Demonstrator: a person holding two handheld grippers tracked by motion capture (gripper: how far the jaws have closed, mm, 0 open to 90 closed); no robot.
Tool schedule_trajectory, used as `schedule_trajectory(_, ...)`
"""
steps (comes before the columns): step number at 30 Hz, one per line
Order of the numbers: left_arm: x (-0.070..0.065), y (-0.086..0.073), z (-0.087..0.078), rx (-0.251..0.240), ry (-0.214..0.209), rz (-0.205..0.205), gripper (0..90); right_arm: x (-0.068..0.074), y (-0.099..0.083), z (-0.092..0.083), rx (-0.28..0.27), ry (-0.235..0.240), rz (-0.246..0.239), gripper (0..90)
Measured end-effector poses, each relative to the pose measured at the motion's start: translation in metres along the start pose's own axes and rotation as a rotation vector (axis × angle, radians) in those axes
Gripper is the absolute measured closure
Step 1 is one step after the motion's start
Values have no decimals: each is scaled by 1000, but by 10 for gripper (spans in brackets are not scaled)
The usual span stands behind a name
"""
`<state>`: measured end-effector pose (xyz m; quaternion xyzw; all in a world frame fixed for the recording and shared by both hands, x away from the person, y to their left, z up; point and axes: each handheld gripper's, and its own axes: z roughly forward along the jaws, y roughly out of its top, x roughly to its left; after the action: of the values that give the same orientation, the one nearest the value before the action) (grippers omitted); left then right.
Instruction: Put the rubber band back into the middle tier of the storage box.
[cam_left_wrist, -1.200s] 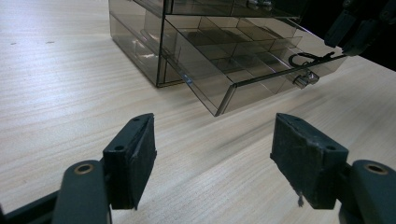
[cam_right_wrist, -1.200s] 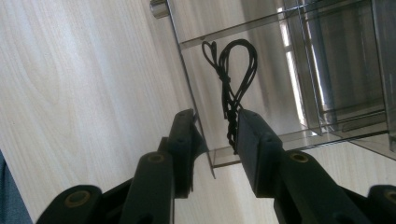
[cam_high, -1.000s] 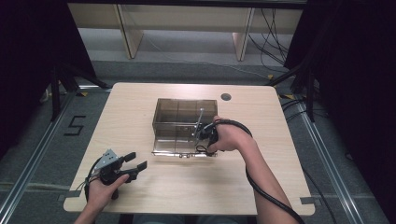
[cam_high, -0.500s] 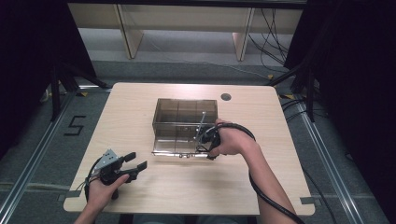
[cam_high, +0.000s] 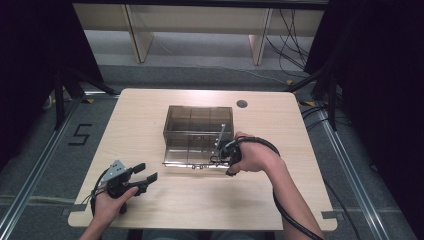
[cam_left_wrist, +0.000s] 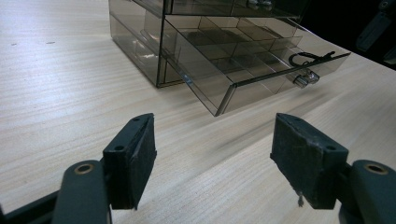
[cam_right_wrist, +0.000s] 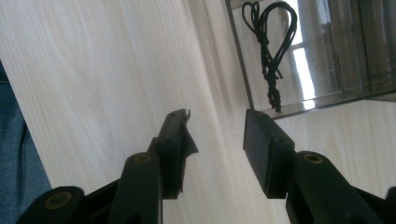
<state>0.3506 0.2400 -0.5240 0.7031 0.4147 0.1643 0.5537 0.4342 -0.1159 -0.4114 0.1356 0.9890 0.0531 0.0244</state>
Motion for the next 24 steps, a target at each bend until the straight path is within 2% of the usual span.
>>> schedule_trajectory(3, 0, 0, 0, 1, 0, -1, 301, 1, -2, 0, -3, 3, 4, 603)
schedule_trajectory(5, 0, 0, 0, 1, -1, -1, 301, 3, -6, 1, 0, 4, 24, 600)
schedule_trajectory(7, 0, 0, 0, 1, 0, 0, 301, 3, -9, 2, -4, 6, 10, 598)
schedule_trajectory(8, 0, 0, 0, 1, 0, -1, 301, 4, -10, 2, -1, 8, 23, 597)
schedule_trajectory(11, 0, 0, 0, 1, 0, -1, 301, 4, -13, 3, -1, 8, 20, 597)
schedule_trajectory(13, 0, 0, 0, 0, 0, 0, 301, 7, -18, 4, -2, 11, 33, 597)
schedule_trajectory(14, 0, 0, 0, 1, 0, 0, 301, 9, -20, 5, 0, 8, 57, 597)
schedule_trajectory(17, -1, 0, 1, -2, -2, -15, 301, 9, -27, 8, -9, 14, 51, 595)
schedule_trajectory(20, -1, -1, 1, -9, -9, -17, 301, 12, -32, 9, -5, 12, 73, 596)
schedule_trajectory(22, 0, 0, 1, -6, -9, -2, 301, 15, -36, 11, -1, 16, 91, 595)
schedule_trajectory(24, 0, 0, 1, -6, -9, -3, 301, 15, -37, 12, -1, 20, 86, 595)
